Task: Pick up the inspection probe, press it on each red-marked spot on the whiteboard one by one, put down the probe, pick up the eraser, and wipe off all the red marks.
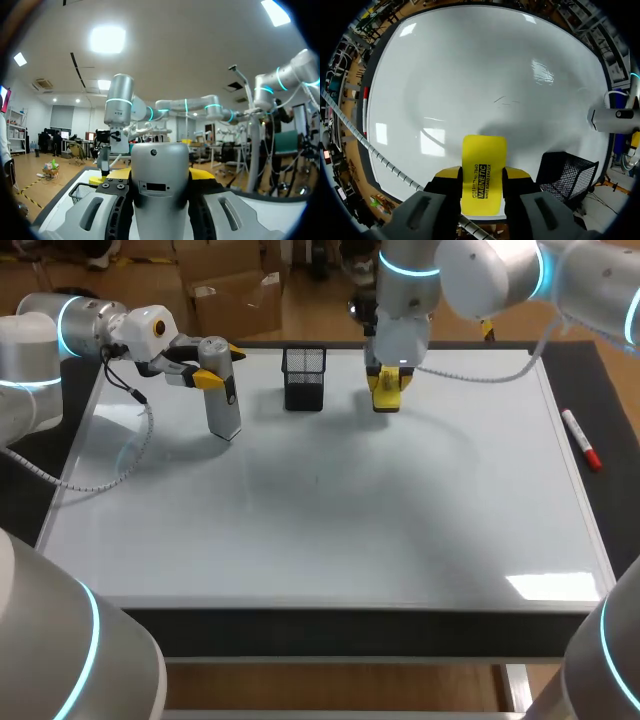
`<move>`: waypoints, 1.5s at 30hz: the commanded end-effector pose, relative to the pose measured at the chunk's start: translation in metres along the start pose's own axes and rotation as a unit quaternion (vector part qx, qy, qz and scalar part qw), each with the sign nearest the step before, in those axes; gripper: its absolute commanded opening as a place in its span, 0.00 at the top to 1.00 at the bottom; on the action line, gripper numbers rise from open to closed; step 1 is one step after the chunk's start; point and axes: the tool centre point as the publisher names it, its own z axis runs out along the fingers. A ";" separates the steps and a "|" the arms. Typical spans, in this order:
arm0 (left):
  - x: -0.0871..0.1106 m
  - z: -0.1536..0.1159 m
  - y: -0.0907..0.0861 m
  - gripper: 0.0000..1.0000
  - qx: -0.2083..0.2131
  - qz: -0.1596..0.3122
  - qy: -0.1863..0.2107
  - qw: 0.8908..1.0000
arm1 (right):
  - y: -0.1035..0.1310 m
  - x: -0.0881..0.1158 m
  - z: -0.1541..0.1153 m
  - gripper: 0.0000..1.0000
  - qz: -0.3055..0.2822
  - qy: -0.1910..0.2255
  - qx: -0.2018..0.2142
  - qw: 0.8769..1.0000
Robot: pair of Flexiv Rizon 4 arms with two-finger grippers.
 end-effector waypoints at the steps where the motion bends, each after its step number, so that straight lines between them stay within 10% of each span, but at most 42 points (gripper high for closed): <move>1: -0.001 0.000 -0.001 1.00 -0.001 0.000 0.002 1.000 | -0.017 -0.007 0.006 1.00 -0.004 0.005 -0.021 1.000; 22: -0.001 0.000 -0.001 1.00 -0.001 0.000 0.002 1.000 | -0.023 -0.014 0.030 1.00 -0.018 -0.004 -0.033 0.999; 24: -0.001 0.000 -0.001 1.00 -0.001 0.000 0.002 1.000 | -0.023 -0.014 0.030 0.54 -0.018 -0.003 -0.035 0.999; 25: -0.001 0.000 -0.001 1.00 -0.001 0.000 0.002 1.000 | -0.023 -0.014 0.030 0.00 -0.019 -0.003 -0.035 0.999; 45: -0.001 0.000 -0.001 1.00 -0.001 0.000 0.002 1.000 | 0.004 0.015 -0.002 0.00 0.072 -0.006 -0.016 0.997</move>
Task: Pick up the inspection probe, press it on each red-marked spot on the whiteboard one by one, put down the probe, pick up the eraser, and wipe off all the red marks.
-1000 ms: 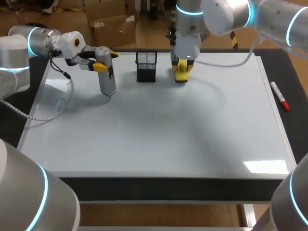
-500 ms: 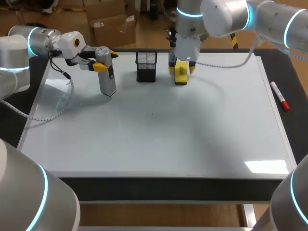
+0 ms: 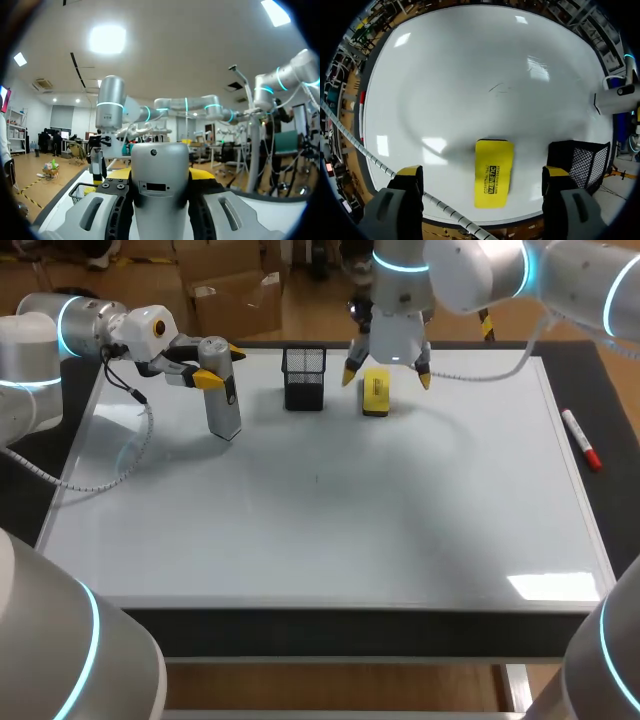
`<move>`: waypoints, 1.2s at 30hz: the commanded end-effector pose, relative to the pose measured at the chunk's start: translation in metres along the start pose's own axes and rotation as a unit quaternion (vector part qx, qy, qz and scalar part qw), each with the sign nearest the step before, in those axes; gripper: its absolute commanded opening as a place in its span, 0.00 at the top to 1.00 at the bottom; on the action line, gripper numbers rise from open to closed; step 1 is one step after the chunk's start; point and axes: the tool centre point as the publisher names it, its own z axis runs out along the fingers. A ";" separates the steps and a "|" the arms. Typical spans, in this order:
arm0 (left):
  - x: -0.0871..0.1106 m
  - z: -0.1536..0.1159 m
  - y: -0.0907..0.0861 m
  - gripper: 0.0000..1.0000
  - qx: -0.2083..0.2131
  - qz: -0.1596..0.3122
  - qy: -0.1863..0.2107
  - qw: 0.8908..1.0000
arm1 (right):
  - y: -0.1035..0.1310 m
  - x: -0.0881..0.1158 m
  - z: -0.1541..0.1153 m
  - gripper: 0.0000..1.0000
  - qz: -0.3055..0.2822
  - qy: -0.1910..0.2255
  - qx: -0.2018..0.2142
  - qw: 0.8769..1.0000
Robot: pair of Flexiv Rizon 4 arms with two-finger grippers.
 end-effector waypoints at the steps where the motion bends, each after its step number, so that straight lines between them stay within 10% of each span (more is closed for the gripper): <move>1: -0.001 0.000 -0.001 1.00 -0.001 0.000 0.002 1.000 | 0.013 0.015 -0.018 0.00 0.032 -0.016 0.013 0.999; 25: -0.001 0.000 -0.001 1.00 -0.001 0.000 0.002 1.000 | 0.030 0.082 -0.111 0.00 0.325 -0.187 0.079 0.924; 36: -0.001 0.000 -0.001 1.00 -0.001 0.000 0.002 1.000 | 0.028 0.093 -0.139 0.00 0.456 -0.191 0.007 0.869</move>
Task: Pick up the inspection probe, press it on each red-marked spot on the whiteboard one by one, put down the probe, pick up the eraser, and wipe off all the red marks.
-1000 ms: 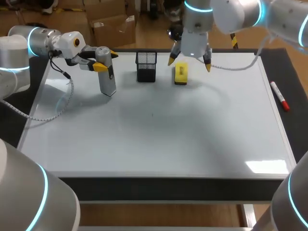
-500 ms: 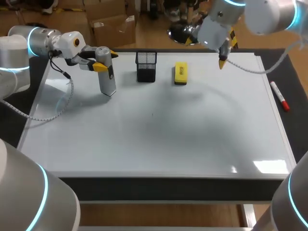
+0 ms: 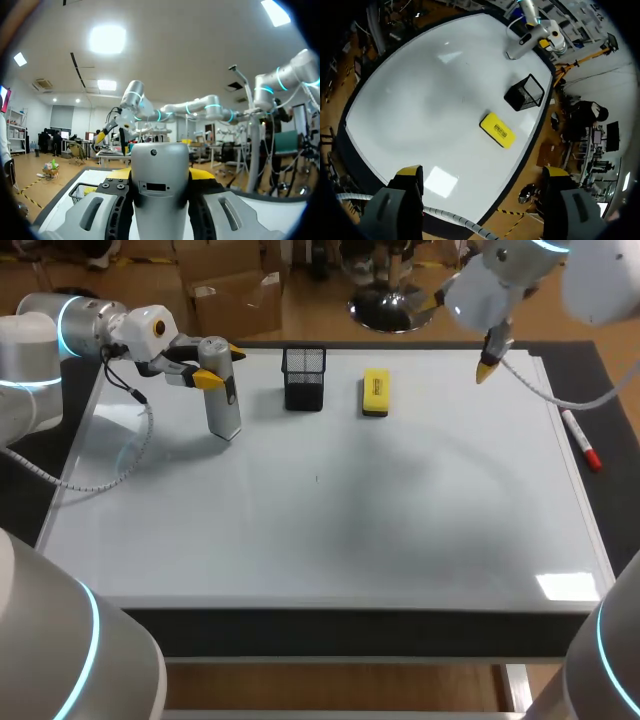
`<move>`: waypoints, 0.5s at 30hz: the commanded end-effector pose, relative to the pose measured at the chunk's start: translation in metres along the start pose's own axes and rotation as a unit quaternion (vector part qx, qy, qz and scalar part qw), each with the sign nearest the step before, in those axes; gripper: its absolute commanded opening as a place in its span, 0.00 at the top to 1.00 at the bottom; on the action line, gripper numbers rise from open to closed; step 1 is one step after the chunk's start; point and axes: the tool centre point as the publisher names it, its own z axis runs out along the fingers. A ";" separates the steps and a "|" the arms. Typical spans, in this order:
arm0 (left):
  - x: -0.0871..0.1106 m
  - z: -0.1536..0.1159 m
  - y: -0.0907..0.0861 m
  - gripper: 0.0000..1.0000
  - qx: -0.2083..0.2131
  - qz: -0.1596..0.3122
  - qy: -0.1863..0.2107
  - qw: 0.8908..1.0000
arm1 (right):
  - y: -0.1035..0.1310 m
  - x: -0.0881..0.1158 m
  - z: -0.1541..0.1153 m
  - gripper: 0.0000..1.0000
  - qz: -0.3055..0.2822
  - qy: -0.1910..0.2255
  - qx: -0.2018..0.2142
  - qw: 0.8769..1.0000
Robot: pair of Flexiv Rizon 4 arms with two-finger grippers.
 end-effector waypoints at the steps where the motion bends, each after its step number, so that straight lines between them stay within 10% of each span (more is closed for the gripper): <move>1: -0.001 0.000 -0.001 1.00 -0.001 0.000 0.002 1.000 | -0.004 -0.008 -0.012 0.00 0.039 0.021 -0.015 0.999; 15: -0.001 0.000 -0.001 1.00 -0.001 0.000 0.002 1.000 | -0.001 -0.011 -0.026 0.00 0.060 -0.002 -0.031 0.998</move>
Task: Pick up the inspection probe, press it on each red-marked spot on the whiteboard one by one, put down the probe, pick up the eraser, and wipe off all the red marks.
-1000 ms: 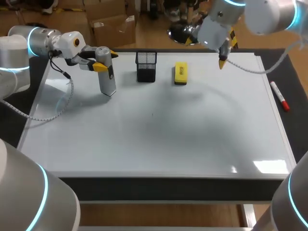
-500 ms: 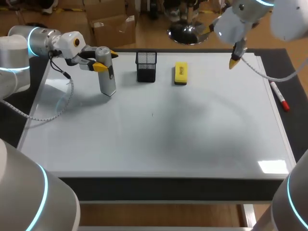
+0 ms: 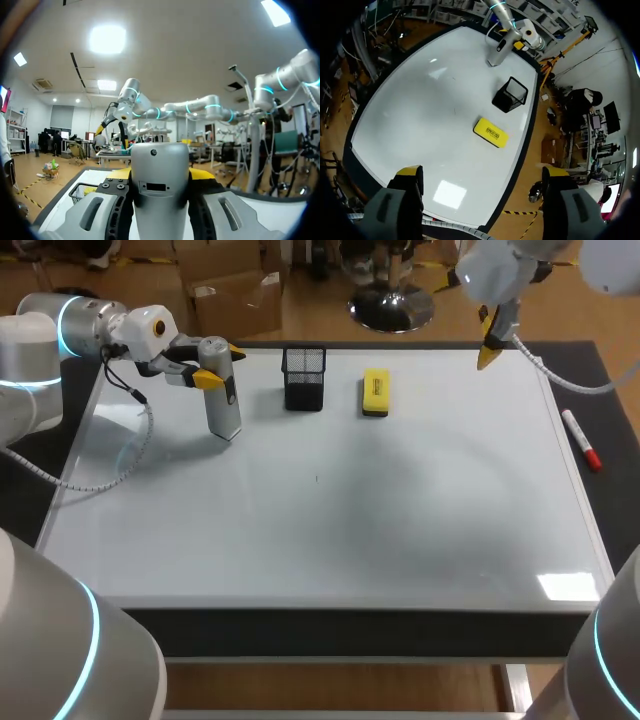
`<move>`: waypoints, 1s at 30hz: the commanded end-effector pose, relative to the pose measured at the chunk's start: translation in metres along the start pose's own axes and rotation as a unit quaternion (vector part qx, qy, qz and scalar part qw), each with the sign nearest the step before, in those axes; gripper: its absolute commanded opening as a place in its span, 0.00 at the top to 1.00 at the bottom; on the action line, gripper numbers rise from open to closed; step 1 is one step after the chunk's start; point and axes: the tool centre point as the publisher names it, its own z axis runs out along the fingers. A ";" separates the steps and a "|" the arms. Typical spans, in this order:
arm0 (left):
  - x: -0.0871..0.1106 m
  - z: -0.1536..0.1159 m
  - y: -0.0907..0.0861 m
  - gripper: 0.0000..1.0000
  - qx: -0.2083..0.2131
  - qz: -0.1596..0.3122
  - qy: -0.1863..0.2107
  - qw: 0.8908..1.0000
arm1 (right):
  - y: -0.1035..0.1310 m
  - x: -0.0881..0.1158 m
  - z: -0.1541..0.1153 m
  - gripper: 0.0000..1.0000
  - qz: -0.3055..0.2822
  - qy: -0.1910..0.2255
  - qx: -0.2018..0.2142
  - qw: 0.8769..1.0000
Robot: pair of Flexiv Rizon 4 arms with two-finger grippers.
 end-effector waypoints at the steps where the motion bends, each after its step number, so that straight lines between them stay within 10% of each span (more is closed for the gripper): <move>1: -0.001 0.000 -0.001 1.00 -0.001 0.000 0.002 1.000 | 0.000 0.001 -0.001 0.00 -0.001 0.001 0.001 1.000; 30: -0.006 0.006 -0.010 1.00 -0.023 0.008 -0.002 1.000 | 0.000 0.001 -0.001 0.00 -0.001 0.001 0.001 1.000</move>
